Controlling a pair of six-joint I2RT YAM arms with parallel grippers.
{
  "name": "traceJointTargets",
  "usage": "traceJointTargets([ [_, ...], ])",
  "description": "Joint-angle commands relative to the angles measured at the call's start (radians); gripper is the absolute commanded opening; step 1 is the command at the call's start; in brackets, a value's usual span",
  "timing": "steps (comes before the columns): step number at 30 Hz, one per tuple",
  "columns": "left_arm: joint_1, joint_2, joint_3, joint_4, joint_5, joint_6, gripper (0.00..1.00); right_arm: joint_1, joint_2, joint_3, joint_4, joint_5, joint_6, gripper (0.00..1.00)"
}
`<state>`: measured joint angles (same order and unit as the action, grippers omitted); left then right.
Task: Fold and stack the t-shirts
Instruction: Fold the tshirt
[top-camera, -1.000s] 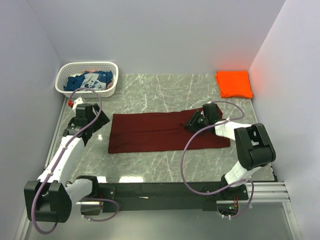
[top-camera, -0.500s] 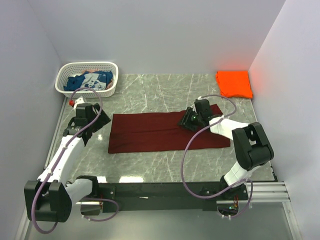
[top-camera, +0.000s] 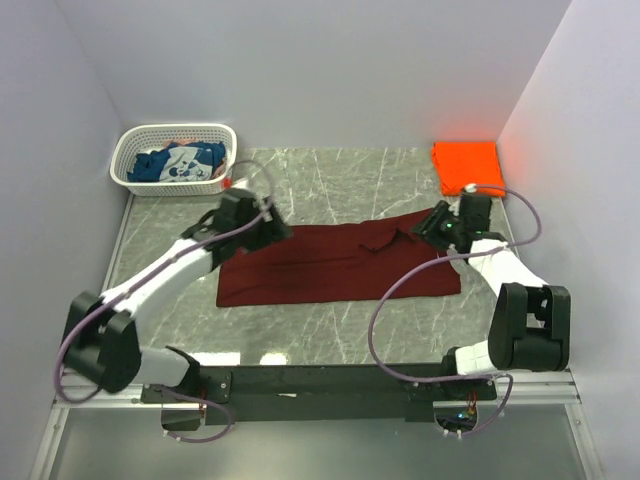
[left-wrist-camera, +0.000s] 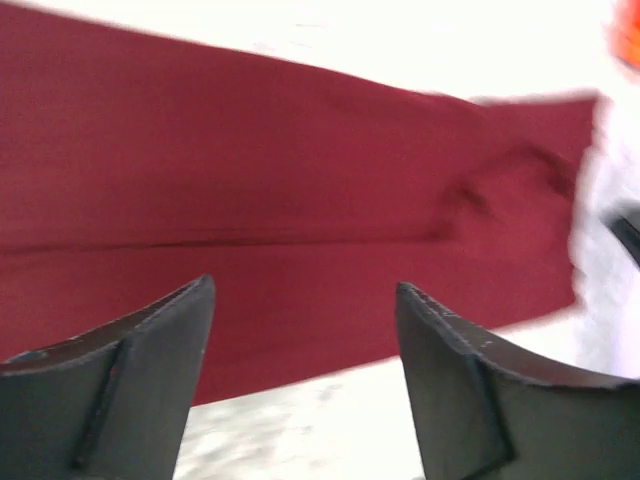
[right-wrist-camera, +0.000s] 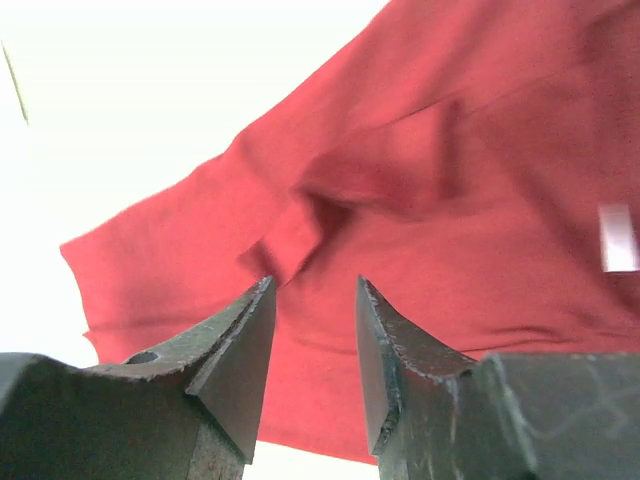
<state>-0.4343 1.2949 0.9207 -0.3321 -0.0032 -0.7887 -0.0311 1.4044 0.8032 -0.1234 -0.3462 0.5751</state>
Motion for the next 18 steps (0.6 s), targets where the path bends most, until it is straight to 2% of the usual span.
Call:
traceJointTargets([
  [1,-0.105,0.098,0.128,0.108,0.057,-0.072,0.76,-0.081,0.005,-0.01,0.037,-0.099,0.006,0.44],
  [6,-0.22,0.326,0.318,0.157,0.097,-0.11,0.77,-0.185,0.056,-0.067,0.148,-0.201,0.135,0.46],
  [12,-0.293,0.564,0.547,0.162,0.117,-0.112,0.79,-0.199,0.154,-0.099,0.272,-0.26,0.216,0.49],
  [18,-0.346,0.757,0.765,0.151,0.114,-0.043,0.74,-0.21,0.225,-0.107,0.321,-0.283,0.246,0.49],
])
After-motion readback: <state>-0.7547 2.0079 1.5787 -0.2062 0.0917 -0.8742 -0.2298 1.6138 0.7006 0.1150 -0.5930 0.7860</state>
